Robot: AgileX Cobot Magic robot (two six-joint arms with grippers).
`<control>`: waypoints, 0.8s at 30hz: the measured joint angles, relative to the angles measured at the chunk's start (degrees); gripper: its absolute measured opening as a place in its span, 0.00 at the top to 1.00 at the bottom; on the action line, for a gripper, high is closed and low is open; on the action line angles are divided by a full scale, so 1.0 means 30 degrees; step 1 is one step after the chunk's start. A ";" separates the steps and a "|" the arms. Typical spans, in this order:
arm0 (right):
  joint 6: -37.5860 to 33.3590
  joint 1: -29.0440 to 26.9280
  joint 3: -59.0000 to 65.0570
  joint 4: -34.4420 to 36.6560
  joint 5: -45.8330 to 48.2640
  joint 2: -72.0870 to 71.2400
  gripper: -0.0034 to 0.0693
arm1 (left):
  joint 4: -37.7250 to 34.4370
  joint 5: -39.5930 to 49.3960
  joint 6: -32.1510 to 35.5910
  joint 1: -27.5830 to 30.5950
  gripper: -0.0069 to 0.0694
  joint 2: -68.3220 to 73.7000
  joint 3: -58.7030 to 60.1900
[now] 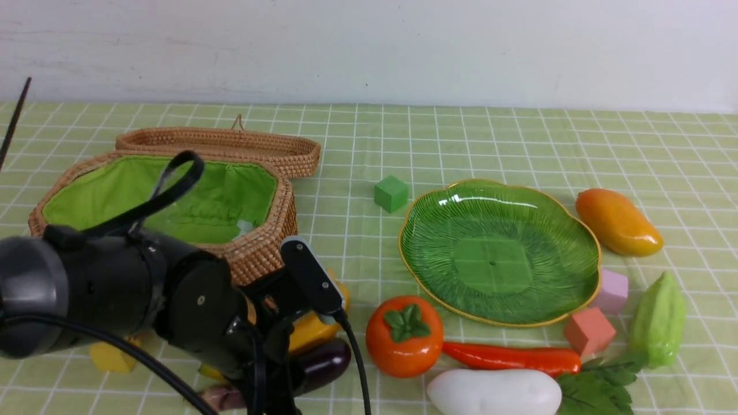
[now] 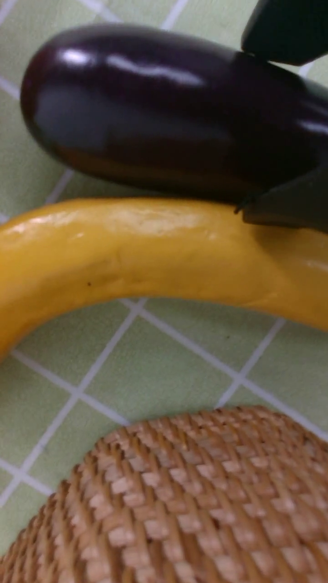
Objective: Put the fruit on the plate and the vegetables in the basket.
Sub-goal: Use the left arm to grab an eggplant and put it into the left basket
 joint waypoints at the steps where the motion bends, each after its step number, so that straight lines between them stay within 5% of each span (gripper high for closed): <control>1: 0.0000 0.0000 0.0000 0.0019 0.0000 0.0000 0.88 | 0.0022 -0.0119 0.0000 0.0000 0.38 0.0129 0.0000; 24: 0.0000 0.0000 0.0000 0.0197 0.0000 0.0000 0.85 | -0.0702 -0.0328 0.0000 0.0000 0.43 0.0686 -0.0035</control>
